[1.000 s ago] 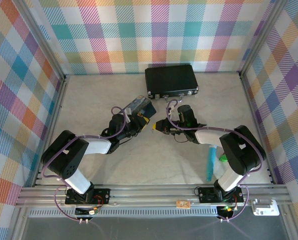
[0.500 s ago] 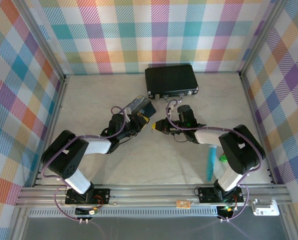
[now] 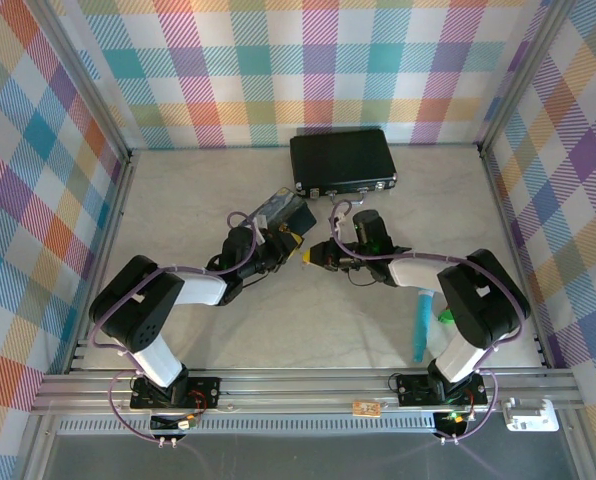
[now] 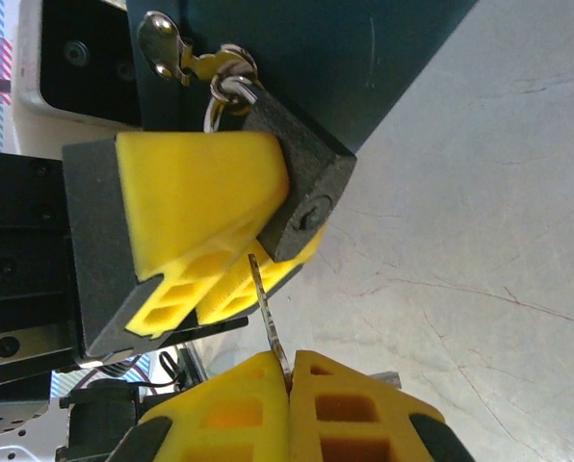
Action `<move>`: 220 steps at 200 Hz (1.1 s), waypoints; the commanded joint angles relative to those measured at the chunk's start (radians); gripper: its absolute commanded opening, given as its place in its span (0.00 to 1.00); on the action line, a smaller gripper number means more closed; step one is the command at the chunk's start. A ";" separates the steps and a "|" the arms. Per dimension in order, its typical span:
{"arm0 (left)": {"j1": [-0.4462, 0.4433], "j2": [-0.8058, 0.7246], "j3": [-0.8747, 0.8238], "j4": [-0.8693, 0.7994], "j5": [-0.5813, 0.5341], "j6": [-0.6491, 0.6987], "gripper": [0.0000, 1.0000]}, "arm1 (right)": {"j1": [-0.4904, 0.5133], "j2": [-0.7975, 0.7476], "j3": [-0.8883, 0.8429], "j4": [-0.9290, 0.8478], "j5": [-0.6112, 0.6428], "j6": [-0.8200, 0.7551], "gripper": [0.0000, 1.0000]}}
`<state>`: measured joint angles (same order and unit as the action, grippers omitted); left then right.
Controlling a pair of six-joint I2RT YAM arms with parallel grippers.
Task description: Unlock a padlock with a key
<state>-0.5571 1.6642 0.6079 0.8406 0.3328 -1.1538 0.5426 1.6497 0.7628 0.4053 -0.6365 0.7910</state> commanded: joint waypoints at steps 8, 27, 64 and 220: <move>-0.009 -0.005 0.014 0.058 0.026 -0.004 0.00 | -0.016 -0.056 0.014 -0.062 0.033 -0.053 0.00; -0.009 -0.002 0.020 0.063 0.022 -0.007 0.00 | -0.021 -0.076 -0.003 -0.088 0.056 -0.059 0.00; -0.009 -0.001 0.027 0.064 0.022 -0.010 0.00 | -0.036 -0.077 -0.025 -0.091 0.076 -0.046 0.00; -0.017 -0.011 0.028 0.061 0.029 -0.010 0.00 | -0.033 -0.009 0.011 0.007 0.029 -0.003 0.00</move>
<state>-0.5610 1.6653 0.6079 0.8417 0.3332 -1.1595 0.5098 1.6287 0.7498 0.3737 -0.5797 0.7784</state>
